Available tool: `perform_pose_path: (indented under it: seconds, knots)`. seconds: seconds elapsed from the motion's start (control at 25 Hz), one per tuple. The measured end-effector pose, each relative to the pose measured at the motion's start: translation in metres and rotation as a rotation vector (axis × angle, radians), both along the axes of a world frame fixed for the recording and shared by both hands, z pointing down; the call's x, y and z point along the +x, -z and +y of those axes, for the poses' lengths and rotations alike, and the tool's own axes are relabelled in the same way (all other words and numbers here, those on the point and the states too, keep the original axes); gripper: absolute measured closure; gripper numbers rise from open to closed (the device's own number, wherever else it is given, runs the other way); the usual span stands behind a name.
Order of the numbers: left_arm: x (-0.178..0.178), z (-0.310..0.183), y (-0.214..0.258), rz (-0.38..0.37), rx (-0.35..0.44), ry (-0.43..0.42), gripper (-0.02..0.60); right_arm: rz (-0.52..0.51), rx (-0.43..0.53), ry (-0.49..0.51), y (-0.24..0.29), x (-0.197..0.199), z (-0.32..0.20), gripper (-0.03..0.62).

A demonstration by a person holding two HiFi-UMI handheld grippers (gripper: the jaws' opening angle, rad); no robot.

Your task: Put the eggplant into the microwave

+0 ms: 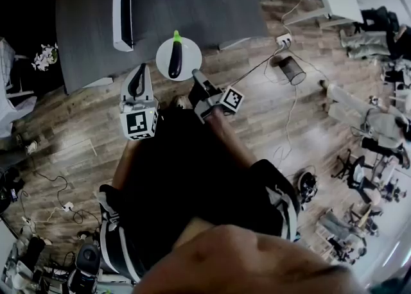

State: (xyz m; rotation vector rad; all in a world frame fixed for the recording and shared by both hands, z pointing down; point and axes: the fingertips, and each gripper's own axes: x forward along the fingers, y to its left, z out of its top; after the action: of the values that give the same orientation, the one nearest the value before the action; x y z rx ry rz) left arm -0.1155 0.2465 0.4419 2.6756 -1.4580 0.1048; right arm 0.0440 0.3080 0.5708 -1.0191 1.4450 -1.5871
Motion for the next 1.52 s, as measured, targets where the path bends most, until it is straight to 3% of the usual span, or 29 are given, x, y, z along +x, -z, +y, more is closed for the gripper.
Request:
perform_pose_path:
  seconds: [0.96, 1.52]
  knots:
    - [0.037, -0.008, 0.005, -0.013, -0.009, 0.058, 0.546, -0.001, -0.04, 0.06, -0.023, 0.044, -0.034, 0.559]
    - [0.05, -0.096, 0.012, 0.049, 0.016, 0.003, 0.546, -0.011, -0.019, 0.008, -0.018, 0.045, -0.107, 0.558]
